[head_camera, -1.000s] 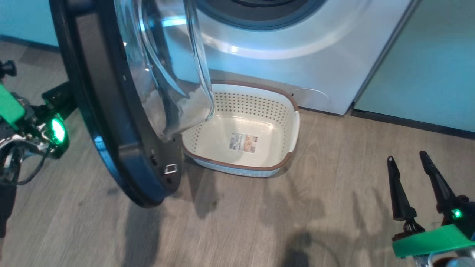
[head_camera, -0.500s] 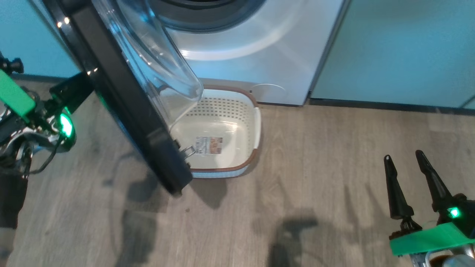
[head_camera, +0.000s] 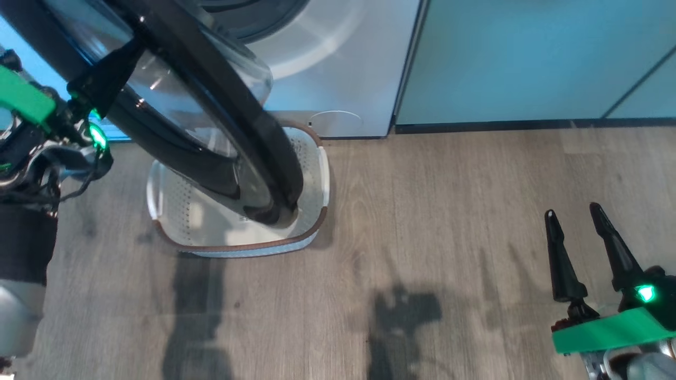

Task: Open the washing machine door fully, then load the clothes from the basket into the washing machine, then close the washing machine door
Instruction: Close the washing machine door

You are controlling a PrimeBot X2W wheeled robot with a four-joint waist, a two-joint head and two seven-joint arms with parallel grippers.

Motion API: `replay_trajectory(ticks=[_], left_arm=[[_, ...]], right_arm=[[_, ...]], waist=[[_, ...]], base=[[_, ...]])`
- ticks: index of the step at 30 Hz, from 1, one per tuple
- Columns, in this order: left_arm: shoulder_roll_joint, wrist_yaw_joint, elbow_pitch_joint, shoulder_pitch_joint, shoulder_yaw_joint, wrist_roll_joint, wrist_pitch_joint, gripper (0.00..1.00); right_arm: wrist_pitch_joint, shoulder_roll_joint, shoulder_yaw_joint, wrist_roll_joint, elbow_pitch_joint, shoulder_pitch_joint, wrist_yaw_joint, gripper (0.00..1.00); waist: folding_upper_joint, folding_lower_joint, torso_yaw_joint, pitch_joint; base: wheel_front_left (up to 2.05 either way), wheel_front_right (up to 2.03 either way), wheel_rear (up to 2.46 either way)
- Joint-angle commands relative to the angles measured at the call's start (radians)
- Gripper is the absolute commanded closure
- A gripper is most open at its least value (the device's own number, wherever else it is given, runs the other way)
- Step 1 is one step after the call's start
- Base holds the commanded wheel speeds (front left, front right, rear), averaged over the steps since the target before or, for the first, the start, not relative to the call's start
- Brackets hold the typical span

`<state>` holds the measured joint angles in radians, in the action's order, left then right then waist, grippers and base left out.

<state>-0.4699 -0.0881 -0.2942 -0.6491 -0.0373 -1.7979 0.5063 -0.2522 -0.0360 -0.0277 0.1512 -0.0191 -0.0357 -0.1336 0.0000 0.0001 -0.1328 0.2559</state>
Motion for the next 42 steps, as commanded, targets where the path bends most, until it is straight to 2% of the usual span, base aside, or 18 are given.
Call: replay_trajectory(ticks=[1,8,17,27,34,35,36,37,38,42], left_arm=[[-0.037,-0.015,0.009,-0.064,0.037,0.021,-0.011,1.0],[-0.001,-0.033,-0.085,-0.13,0.033,0.059,-0.058,1.0],[0.031,-0.041,-0.118,-0.153,0.037,0.077,-0.073,1.0],[0.05,-0.042,-0.038,-0.08,0.087,0.086,-0.097,1.0],[0.078,-0.042,0.054,0.03,0.147,0.134,-0.179,1.0],[0.081,-0.042,0.069,0.05,0.153,0.148,-0.195,0.87],[0.085,-0.042,0.088,0.069,0.156,0.161,-0.208,0.56],[0.094,-0.042,0.106,0.087,0.163,0.168,-0.224,0.04],[0.1,-0.042,0.126,0.105,0.169,0.179,-0.239,0.0],[0.106,-0.042,0.205,0.183,0.167,0.263,-0.307,0.0]], right_arm=[[-0.009,-0.014,-0.02,0.006,0.037,-0.041,0.003,0.0],[-0.009,-0.014,-0.024,0.012,0.033,-0.051,0.003,0.0],[-0.009,-0.014,-0.016,0.014,0.033,-0.053,0.003,0.0],[-0.009,-0.014,0.013,0.014,0.033,-0.046,0.003,0.0],[-0.009,-0.014,0.034,0.006,0.034,-0.032,0.003,0.0],[-0.009,-0.014,0.035,0.004,0.035,-0.029,0.003,0.0],[-0.009,-0.014,0.037,0.003,0.035,-0.026,0.003,0.0],[-0.009,-0.014,0.038,0.002,0.036,-0.023,0.003,0.0],[-0.009,-0.014,0.041,0.0,0.037,-0.02,0.003,0.0],[-0.01,-0.014,0.045,-0.006,0.035,-0.01,0.003,0.0]], waist=[[0.0,-0.0001,-0.012,0.003],[0.0,-0.0001,-0.033,0.007],[0.0,-0.0001,-0.023,0.006],[0.0,-0.0001,0.011,-0.007],[0.0,-0.0001,0.037,-0.037],[0.0,-0.0001,0.04,-0.043],[0.0,-0.0001,0.043,-0.048],[0.0,-0.0001,0.046,-0.053],[0.0,-0.0001,0.05,-0.059],[0.0,-0.0001,0.063,-0.079]], base=[[0.0,0.0,0.0],[0.0,0.0,0.0],[0.0,0.0,0.0],[0.0,0.0,0.0],[0.0,0.0,0.0],[0.0,0.0,0.0],[0.0,0.0,0.0],[0.0,0.0,0.0],[0.0,0.0,0.0],[0.0,0.0,0.0]])
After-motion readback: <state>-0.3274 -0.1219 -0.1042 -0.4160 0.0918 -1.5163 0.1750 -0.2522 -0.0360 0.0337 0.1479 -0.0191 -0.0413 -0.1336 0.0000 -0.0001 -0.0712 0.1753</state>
